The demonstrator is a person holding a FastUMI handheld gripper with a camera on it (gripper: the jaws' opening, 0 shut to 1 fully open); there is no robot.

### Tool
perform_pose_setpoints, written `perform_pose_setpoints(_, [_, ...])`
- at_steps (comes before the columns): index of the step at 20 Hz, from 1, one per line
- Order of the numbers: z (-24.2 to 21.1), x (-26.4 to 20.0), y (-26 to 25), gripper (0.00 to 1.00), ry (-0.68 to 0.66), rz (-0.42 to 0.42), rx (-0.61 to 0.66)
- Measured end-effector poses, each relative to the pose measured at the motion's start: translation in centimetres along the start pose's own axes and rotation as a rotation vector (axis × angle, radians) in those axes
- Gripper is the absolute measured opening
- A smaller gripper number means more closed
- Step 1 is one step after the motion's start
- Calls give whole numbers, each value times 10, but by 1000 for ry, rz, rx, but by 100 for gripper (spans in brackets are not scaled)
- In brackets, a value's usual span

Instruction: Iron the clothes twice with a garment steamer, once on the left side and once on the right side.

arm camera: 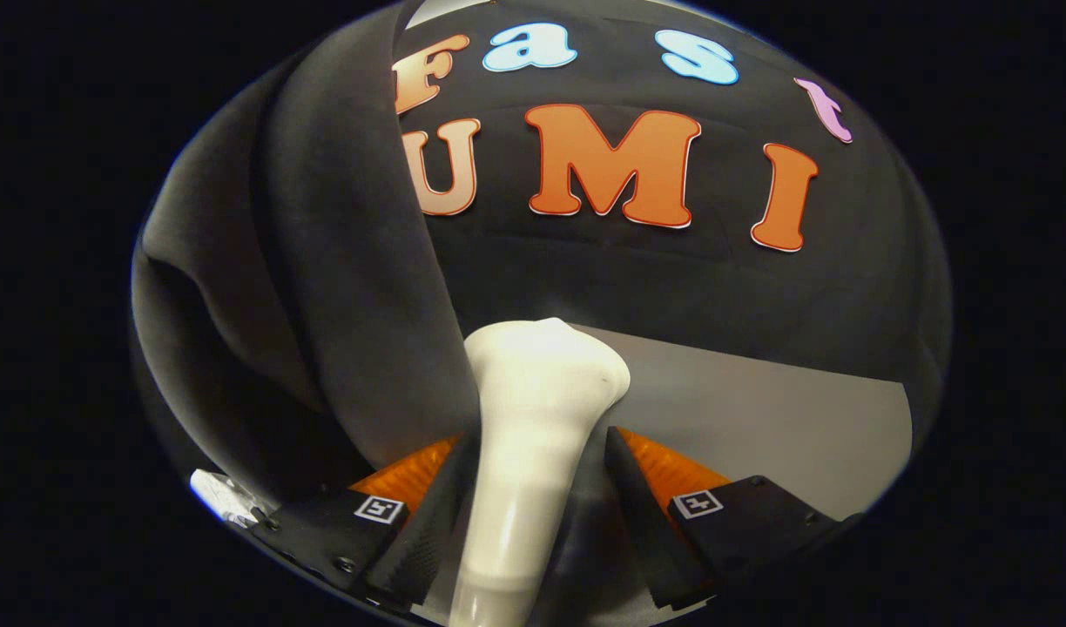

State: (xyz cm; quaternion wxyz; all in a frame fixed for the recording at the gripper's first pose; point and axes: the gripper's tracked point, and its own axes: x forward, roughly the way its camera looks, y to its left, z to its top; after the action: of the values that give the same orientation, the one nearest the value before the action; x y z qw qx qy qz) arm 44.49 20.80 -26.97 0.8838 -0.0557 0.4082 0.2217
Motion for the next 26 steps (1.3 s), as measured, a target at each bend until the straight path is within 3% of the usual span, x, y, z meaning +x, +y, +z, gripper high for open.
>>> perform_pose_setpoints(7, [2,2,12,80,-22,43,-33])
perform_pose_setpoints(13, [-2,-25,2,63,-66,11,-29])
perform_pose_setpoints(16, [9,-60,-7,57,-206,-75,-79])
perform_pose_setpoints(20, [11,-101,-12,48,-339,-189,-18])
perform_pose_setpoints(26, [-7,-184,-18,48,-541,-406,44])
